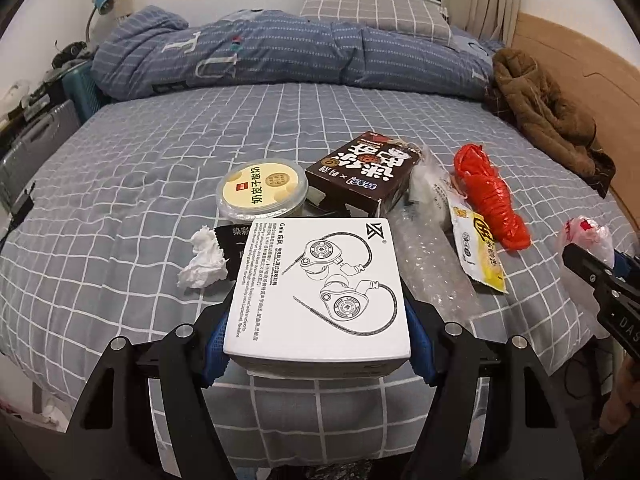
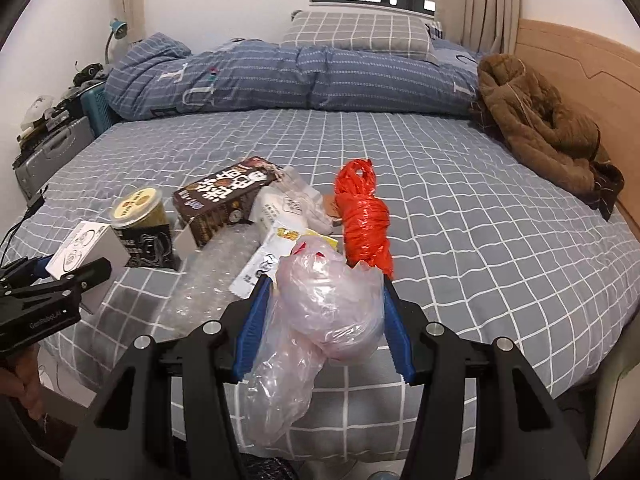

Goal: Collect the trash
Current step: 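Carry the white box and plastic bag down toward the black trash bin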

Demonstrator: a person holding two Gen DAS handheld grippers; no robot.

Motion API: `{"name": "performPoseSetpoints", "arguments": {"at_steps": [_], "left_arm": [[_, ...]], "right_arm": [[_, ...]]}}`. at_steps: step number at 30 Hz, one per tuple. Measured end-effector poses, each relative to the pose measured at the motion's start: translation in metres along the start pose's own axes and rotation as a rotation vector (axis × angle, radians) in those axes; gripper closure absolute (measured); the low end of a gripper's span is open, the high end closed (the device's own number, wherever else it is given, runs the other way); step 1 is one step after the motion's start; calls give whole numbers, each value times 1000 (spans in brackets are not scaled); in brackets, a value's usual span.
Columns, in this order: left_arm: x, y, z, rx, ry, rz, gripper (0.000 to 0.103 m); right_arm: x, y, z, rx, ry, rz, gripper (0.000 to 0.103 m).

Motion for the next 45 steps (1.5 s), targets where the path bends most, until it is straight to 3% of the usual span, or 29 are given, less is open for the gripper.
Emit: {"name": "performPoseSetpoints", "arguments": {"at_steps": [9, 20, 34, 45], "left_arm": [[-4, -6, -35, 8, 18, -10, 35], [-12, -14, -86, 9, 22, -27, 35], [-43, -15, -136, 15, 5, -8, 35], [-82, -36, -151, 39, -44, -44, 35]], "right_arm": [[-4, -26, -25, 83, -5, 32, 52], [10, -50, -74, 105, 40, 6, 52], [-14, -75, -123, 122, 15, -10, 53], [-43, -94, -136, 133, -27, -19, 53]]}}
Point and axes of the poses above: each gripper's, at about its wrist camera, not at the fingertips, and z roughly the way its jaws point, y to its right, x to its top, the point moved 4 cm from there along z, roughly the way its jaws point, and after that the axes turned 10 degrees about y, right-handed, at the moved point
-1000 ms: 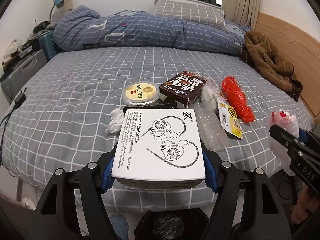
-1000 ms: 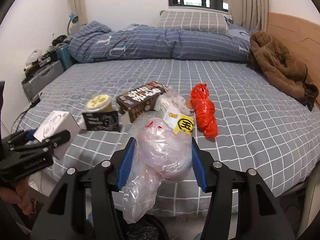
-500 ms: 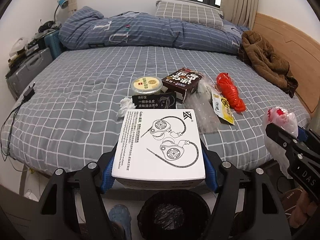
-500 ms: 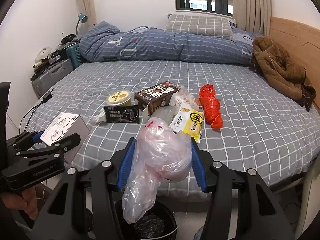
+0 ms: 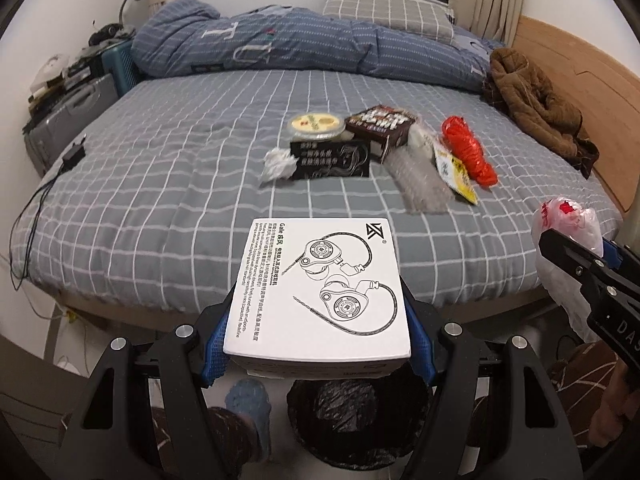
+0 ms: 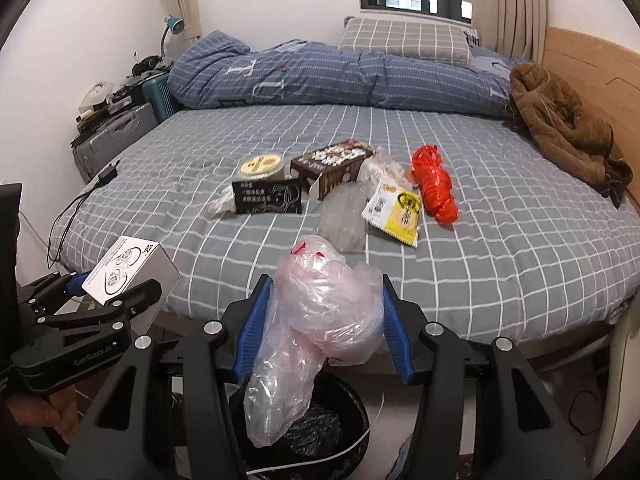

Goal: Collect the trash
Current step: 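Carry the white box and plastic bag down toward the black trash bin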

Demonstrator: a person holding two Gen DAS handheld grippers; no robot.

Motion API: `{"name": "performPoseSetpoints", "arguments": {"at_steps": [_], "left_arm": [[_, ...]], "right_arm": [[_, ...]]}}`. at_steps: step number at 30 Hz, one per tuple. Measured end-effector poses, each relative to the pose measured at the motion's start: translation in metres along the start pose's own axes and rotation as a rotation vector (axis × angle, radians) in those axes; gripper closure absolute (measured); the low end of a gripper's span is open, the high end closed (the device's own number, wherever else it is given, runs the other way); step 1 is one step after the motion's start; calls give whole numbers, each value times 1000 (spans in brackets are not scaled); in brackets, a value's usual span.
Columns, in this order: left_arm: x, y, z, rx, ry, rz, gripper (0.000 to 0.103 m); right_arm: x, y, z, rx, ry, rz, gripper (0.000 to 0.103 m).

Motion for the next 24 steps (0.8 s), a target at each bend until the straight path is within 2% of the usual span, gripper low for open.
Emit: {"name": "performPoseSetpoints", "arguments": {"at_steps": [13, 24], "left_arm": [[-46, -16, 13, 3, -85, -33, 35], [-97, -21, 42, -6, -183, -53, 35]], "right_arm": [[-57, -6, 18, -11, -108, -2, 53], [-112, -1, 48, -18, -233, 26, 53]]}}
Point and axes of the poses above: each gripper's, at about its wrist camera, not at the fingertips, and z roughly the way its jaws point, y to its right, x to its top, the point moved 4 cm from there along z, roughly the way its jaws point, and after that the axes turned 10 degrees about y, right-handed, at the moved point
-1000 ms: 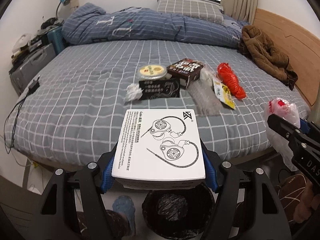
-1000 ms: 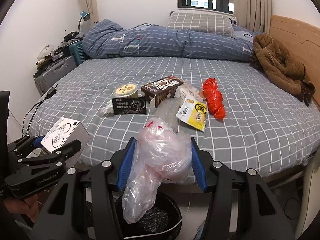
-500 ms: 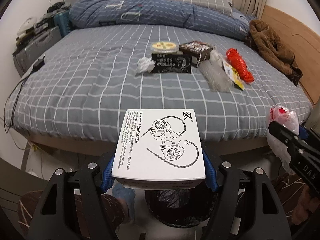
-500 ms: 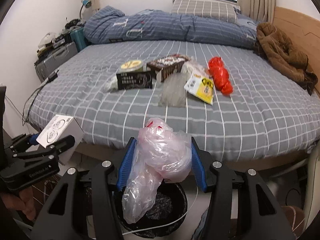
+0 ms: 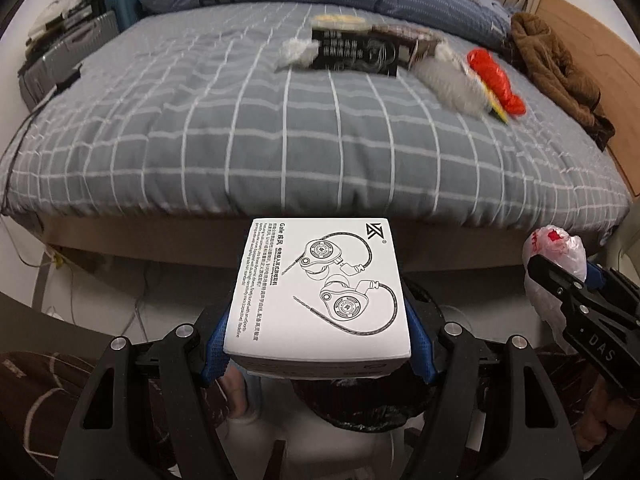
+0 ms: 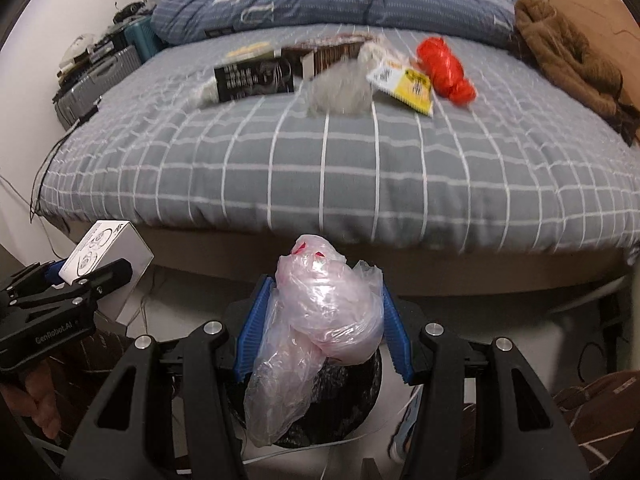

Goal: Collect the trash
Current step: 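Carry the white box and plastic bag down toward the black trash bin, then open the right tool to drop the bag while the left tool drops the box into the bin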

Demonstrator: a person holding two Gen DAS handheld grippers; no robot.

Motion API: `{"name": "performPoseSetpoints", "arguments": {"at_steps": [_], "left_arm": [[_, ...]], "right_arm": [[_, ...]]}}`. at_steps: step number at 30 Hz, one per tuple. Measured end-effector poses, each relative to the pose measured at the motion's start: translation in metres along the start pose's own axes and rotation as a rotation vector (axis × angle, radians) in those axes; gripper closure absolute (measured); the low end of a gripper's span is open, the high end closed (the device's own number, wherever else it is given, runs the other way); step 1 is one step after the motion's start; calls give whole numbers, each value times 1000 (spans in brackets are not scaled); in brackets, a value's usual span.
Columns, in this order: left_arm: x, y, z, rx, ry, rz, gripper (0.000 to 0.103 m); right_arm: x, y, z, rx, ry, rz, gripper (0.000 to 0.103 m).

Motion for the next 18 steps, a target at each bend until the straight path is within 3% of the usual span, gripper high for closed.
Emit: {"name": "performPoseSetpoints", "arguments": {"at_steps": [18], "left_arm": [[-43, -19, 80, 42, -140, -14, 35]], "right_arm": [[-62, -4, 84, 14, -215, -10, 53]]}}
Point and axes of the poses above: each gripper's, at about its wrist camera, not at the fingertips, and z roughly the way its jaws point, y to its right, x to its top, the point moved 4 cm from there along z, roughly the way its jaws point, and after that the axes turned 10 degrees about y, right-handed, at the moved point
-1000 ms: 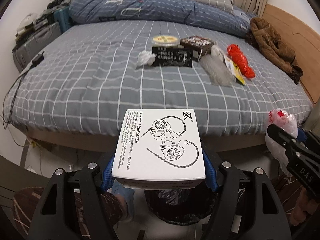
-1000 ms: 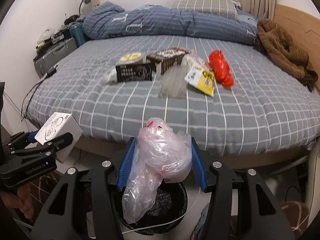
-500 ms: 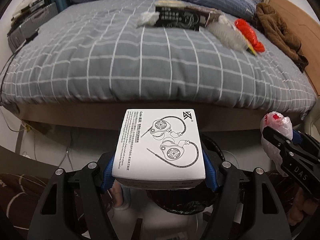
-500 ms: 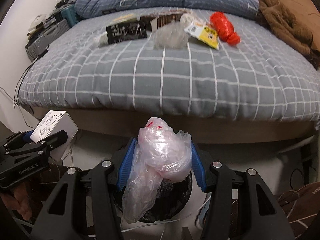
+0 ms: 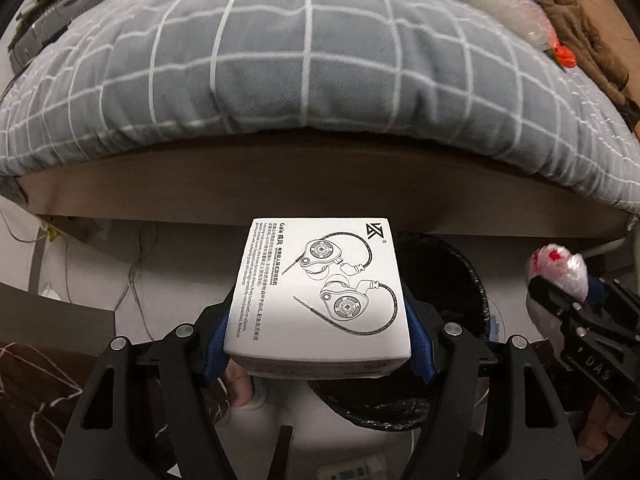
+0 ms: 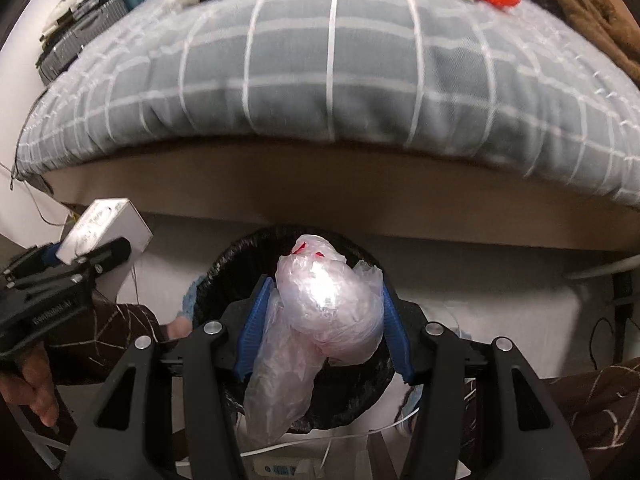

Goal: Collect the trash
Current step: 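Open the right tool to drop the bag while the left tool drops the box into the bin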

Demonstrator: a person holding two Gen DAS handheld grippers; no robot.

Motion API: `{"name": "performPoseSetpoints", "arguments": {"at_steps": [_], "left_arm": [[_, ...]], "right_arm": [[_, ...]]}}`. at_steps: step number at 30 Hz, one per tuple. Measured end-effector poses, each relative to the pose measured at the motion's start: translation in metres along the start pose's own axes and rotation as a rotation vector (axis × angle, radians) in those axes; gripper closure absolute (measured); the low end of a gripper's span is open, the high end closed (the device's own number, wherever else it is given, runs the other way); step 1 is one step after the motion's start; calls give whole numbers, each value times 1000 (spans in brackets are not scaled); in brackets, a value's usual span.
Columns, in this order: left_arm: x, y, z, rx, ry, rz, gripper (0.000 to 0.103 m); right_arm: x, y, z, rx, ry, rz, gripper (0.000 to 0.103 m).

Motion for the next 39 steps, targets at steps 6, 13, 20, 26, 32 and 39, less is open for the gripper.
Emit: {"name": "performPoseSetpoints", "arguments": {"at_steps": [6, 13, 20, 26, 32, 39], "left_arm": [[-12, -11, 16, 29, -37, -11, 35], [-25, -29, 27, 54, -66, -49, 35], [-31, -45, 27, 85, -73, -75, 35], [-29, -44, 26, 79, -72, -71, 35], [-25, -27, 27, 50, -70, -40, 35], [-20, -1, 29, 14, -70, -1, 35]], "right_arm": [[-16, -7, 30, 9, -85, -20, 52], [-23, -24, 48, 26, -130, -44, 52], [-20, -38, 60, 31, -143, -51, 43], [-19, -26, 56, -7, -118, -27, 23], [-14, -1, 40, -58, -76, 4, 12], [-17, 31, 25, -126, -49, 17, 11]]}}
Point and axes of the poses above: each gripper's, at about its wrist camera, not at the fingertips, and z roughly the way its jaws point, y to its right, x to its top, the point moved 4 cm from there along z, roughly the way its jaws point, and after that the axes turned 10 degrees about y, right-handed, at the moved point
